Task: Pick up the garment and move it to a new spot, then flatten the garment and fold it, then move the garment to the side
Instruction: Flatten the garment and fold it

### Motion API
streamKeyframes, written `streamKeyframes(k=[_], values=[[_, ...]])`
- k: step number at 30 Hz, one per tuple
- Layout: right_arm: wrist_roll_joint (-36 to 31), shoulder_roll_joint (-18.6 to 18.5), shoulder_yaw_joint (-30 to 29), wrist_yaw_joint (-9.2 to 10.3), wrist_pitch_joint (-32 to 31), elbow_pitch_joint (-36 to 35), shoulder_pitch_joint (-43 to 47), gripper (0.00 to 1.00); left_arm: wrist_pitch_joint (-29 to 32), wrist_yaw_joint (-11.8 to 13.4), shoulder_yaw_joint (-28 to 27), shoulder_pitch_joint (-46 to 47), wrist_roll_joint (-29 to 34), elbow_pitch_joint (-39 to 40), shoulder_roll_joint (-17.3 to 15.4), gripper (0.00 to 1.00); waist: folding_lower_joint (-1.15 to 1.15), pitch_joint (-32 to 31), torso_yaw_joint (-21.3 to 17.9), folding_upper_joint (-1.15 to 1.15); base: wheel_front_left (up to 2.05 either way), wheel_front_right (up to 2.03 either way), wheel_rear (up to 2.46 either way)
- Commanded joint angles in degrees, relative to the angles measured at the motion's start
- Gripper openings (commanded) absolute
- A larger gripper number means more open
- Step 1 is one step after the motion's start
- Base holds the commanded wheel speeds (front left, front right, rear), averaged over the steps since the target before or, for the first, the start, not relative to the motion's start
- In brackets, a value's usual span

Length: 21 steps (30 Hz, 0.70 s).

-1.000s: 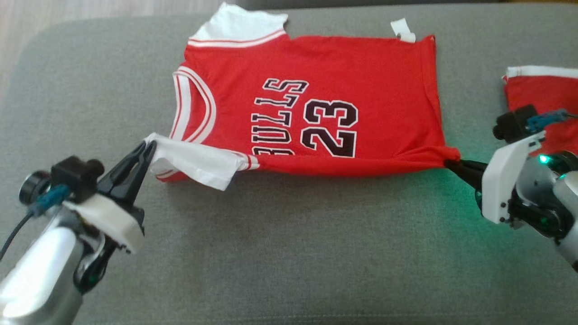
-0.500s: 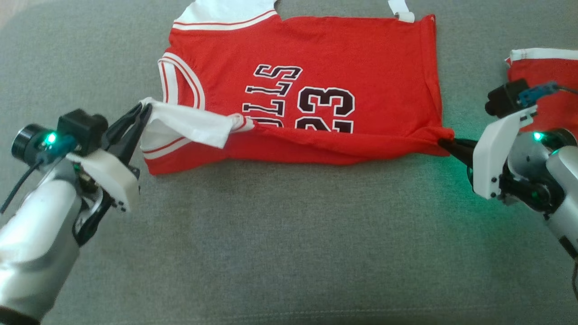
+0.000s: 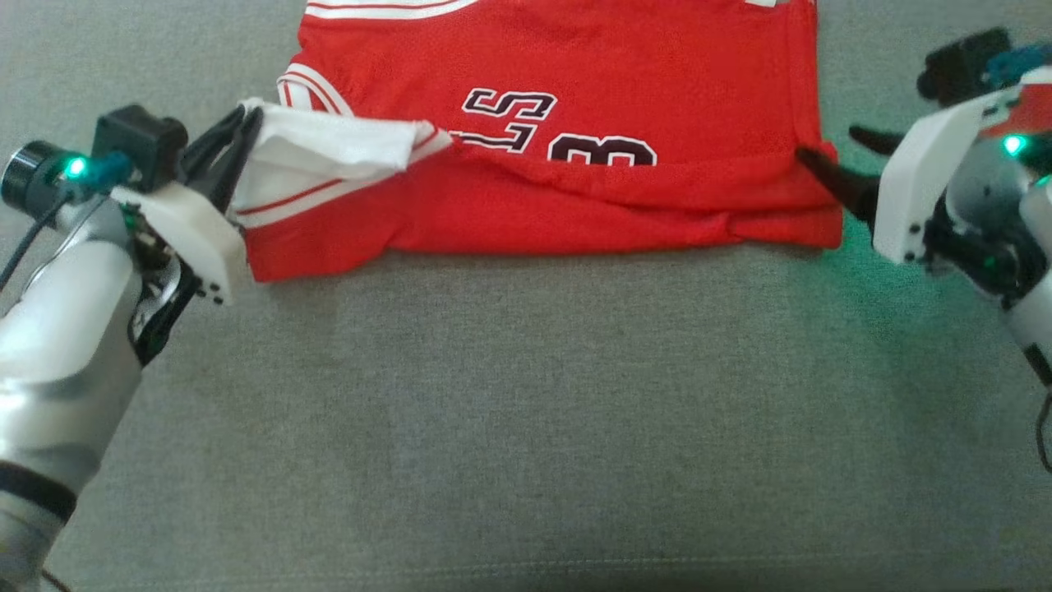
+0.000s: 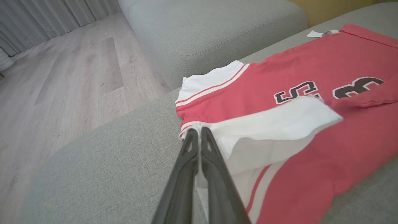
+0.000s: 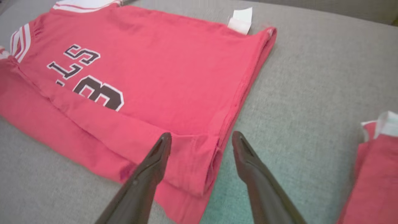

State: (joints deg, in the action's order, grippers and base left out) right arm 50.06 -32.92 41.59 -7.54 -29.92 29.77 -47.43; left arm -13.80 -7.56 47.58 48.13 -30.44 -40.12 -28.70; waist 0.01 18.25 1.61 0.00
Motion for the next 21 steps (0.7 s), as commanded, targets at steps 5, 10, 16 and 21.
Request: streamKeyframes(k=[5, 10, 16, 21], values=[[-2.06, 2.16, -3.2, 0.05, 4.83, 1.75, -2.8, 1.0, -1.1, 0.37, -3.2, 5.75, -0.84, -5.31, 0.05, 1.0, -0.01, 0.4, -0.2, 0.0, 0.0, 0.0, 0.0], [-4.15, 3.24, -6.52, 0.05, 14.82, 2.19, -2.9, 1.0, -1.17, 3.63, -9.61, 5.14, -0.19, -1.59, 1.66, 1.0, -0.01, -0.51, -0.22, 0.0, 0.0, 0.0, 0.0], [-5.48, 6.19, -12.15, 0.05, 29.34, 1.04, 1.38, 1.0, -1.18, 6.29, -24.27, -3.7, 1.11, 12.25, 4.78, 1.0, -0.01, -3.41, -0.8, 0.0, 0.0, 0.0, 0.0], [-9.71, 11.3, -18.08, 0.05, 40.26, -0.63, 8.17, 1.0, -1.19, 6.53, -35.68, -14.24, 3.94, 23.57, 10.29, 1.0, -0.01, -6.41, -1.56, 0.0, 0.0, 0.0, 0.0]])
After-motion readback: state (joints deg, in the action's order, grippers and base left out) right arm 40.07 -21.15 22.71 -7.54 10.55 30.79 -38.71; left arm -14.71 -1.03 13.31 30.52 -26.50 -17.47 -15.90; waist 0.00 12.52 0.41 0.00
